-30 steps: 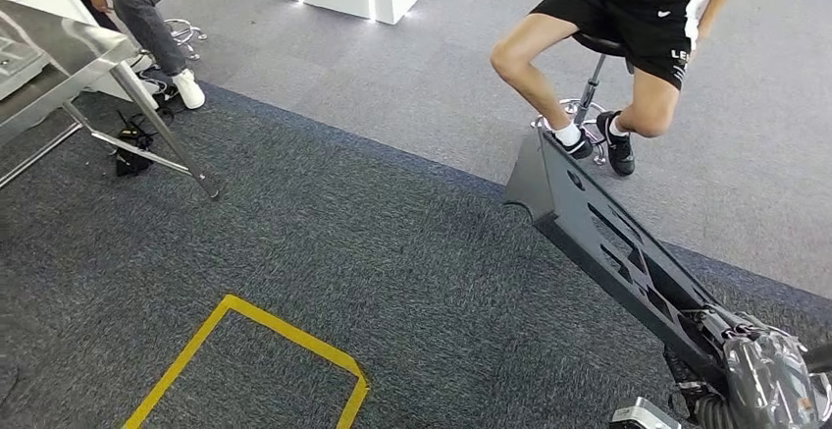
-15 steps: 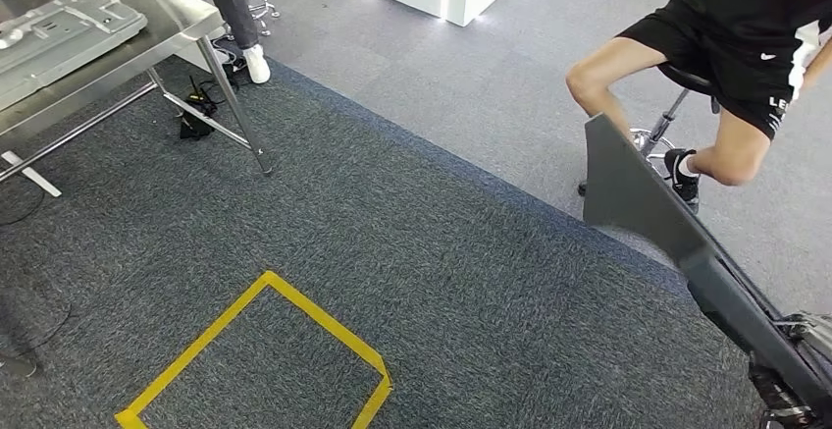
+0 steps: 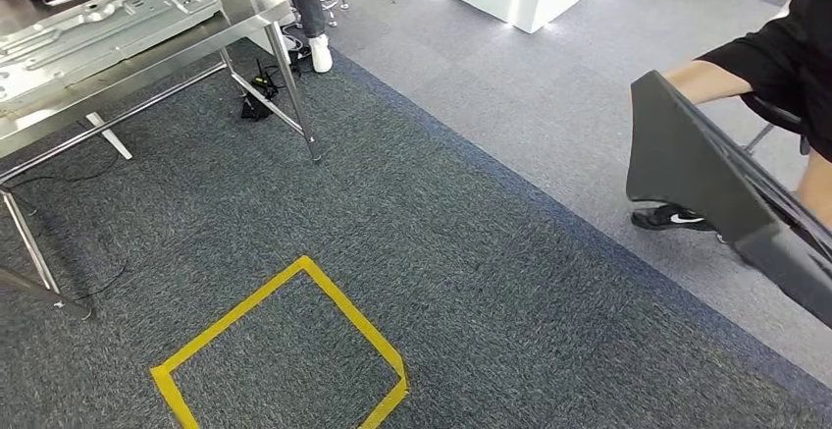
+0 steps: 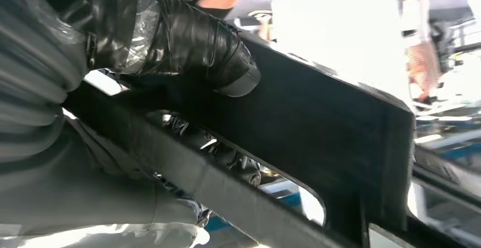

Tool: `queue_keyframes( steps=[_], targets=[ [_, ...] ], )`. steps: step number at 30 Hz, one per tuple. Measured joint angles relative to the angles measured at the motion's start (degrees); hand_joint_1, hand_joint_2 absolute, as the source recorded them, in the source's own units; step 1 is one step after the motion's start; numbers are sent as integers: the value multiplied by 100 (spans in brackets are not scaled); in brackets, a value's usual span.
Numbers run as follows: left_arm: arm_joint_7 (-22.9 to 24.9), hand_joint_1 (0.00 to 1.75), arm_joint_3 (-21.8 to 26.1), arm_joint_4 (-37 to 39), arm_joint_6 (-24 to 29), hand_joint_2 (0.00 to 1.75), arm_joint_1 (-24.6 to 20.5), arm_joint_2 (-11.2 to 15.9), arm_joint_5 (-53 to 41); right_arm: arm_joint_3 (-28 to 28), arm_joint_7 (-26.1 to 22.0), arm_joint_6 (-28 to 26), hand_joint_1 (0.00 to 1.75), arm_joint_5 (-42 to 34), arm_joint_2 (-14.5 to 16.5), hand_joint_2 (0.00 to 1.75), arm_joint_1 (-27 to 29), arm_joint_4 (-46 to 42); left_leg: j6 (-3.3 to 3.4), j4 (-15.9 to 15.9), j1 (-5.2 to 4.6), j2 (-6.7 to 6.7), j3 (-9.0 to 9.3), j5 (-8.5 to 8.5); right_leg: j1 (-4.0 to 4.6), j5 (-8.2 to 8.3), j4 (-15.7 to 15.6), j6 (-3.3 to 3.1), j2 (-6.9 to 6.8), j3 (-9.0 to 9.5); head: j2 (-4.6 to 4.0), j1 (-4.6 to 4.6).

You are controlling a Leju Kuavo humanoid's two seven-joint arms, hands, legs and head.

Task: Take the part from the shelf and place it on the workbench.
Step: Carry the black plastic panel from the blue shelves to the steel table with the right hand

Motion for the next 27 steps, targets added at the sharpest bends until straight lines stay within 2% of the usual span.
queue_keyframes(
  steps=[1, 2, 3, 4, 5, 6, 7, 8, 9, 11, 13, 14, 15, 16, 18, 19, 20, 22, 23, 25, 26, 27],
  targets=[
    [0, 0, 0, 0, 0, 175, 9, 0, -3, -47, -13, 61, 175, -25, 3, 175, -4, -19, 13, -378, 2, 79, 158, 235, 4, -44, -1, 15, -67, 60, 0, -1],
    [0, 0, 0, 0, 0, 175, 10, 1, -7, -94, -29, 114, 175, -45, 5, 175, -10, -38, 32, -737, -25, 214, 328, 388, 9, -88, -7, 38, -128, 107, 0, 2],
    [-1, 0, 1, 0, 0, 175, 3, 0, -8, -147, -47, 161, 175, -60, 9, 175, -19, -56, 69, -1033, -61, 347, 474, 474, 15, -132, -13, 71, -186, 145, 0, 4],
    [-1, 0, 1, 0, 0, 175, -4, -1, -9, -199, -60, 200, 175, -73, 15, 175, -30, -73, 108, -1208, -102, 444, 562, 481, 18, -170, -27, 108, -240, 179, 0, 8],
    [-2, 0, 1, 0, 1, 175, -8, -1, -13, -250, -71, 240, 175, -93, 23, 175, -40, -84, 154, -1259, -139, 468, 589, 426, 15, -184, -21, 151, -285, 218, 1, 13],
    [-2, 0, 1, 0, 1, 175, -6, 2, -19, -303, -79, 287, 175, -117, 29, 175, -53, -91, 205, -1306, -151, 415, 616, 405, 3, -192, -13, 193, -321, 276, 1, 12],
    [-2, 0, 0, 0, 2, 175, 3, 8, -27, -350, -84, 337, 175, -139, 34, 175, -67, -96, 247, -1351, -151, 340, 678, 390, -22, -204, 21, 225, -319, 321, 2, 13],
    [-3, 0, 1, 0, 2, 175, 5, 13, -35, -397, -89, 392, 175, -161, 38, 175, -78, -98, 293, -1394, -147, 272, 755, 373, -44, -221, 126, 246, -235, 330, 2, 21],
    [-3, 0, 1, 0, 2, 175, -1, 18, -41, -448, -93, 446, 175, -180, 40, 175, -93, -101, 330, -1424, -143, 209, 843, 359, -58, -281, 304, 251, -108, 256, 2, 32],
    [-9, 0, 1, 0, 2, 175, -24, 20, -44, -551, -115, 539, 175, -207, 48, 175, -114, -105, 392, -1450, -141, 74, 962, 318, -59, -503, 951, 242, 178, -157, 1, 70],
    [-17, 0, 0, 0, 1, 175, -36, 20, -44, -636, -144, 608, 175, -218, 52, 175, -128, -112, 419, -1451, -146, -90, 1051, 248, -41, -759, 1523, 244, 280, -669, 1, 86],
    [-21, 0, 0, 0, 1, 175, -34, 19, -45, -662, -159, 642, 175, -218, 53, 175, -135, -116, 419, -1451, -149, -181, 1117, 199, -35, -807, 1588, 243, 296, -829, 1, 85],
    [-26, 0, 0, 0, -2, 175, -28, 17, -46, -680, -173, 673, 175, -218, 53, 175, -145, -120, 412, -1451, -149, -270, 1199, 143, -31, -742, 1468, 238, 313, -894, 0, 86],
    [-30, 0, 0, 1, -4, 175, -19, 11, -48, -696, -184, 707, 175, -218, 53, 175, -156, -124, 401, -1451, -146, -356, 1292, 80, -29, -546, 1200, 232, 358, -890, 0, 87],
    [-39, 0, 0, 3, -9, 175, -1, -1, -52, -736, -201, 763, 175, -218, 58, 175, -182, -132, 363, -1438, -139, -521, 1428, -51, -25, 114, 557, 216, 564, -844, 1, 98],
    [-42, 0, -1, 5, -9, 175, -3, -5, -55, -756, -206, 785, 175, -214, 62, 175, -194, -137, 334, -1435, -134, -594, 1451, -112, -13, 349, 355, 203, 640, -818, 1, 112],
    [-44, 0, -1, 6, -9, 175, -5, -5, -58, -779, -210, 804, 175, -211, 64, 175, -207, -146, 301, -1421, -128, -654, 1468, -145, 2, 486, 245, 180, 675, -802, 1, 128],
    [-46, 0, -2, 7, -9, 175, -3, -3, -62, -816, -215, 844, 175, -206, 62, 175, -236, -169, 244, -1363, -119, -699, 1468, -127, 12, 445, 185, 108, 568, -692, 1, 148],
    [-47, 0, -2, 7, -11, 175, 2, -3, -63, -831, -219, 860, 175, -206, 60, 175, -247, -178, 218, -1234, -120, -617, 1434, -67, 7, 430, 130, 67, 510, -612, 1, 145],
    [-50, 0, -2, 8, -15, 175, -9, -3, -64, -853, -227, 874, 175, -207, 61, 175, -262, -186, 156, -699, -117, -315, 1120, -34, 3, 362, 19, 2, 381, -412, 1, 132],
    [-52, 0, -2, 9, -16, 175, -20, -4, -65, -866, -231, 876, 175, -207, 61, 175, -265, -190, 118, -359, -107, -161, 883, -120, 13, 312, -28, -16, 314, -314, 0, 123],
    [-52, 0, -2, 9, -16, 175, -28, -4, -65, -879, -234, 882, 175, -207, 62, 175, -268, -195, 86, -71, -90, -80, 639, -291, 17, 252, -64, -23, 244, -216, 0, 120]
  ],
)
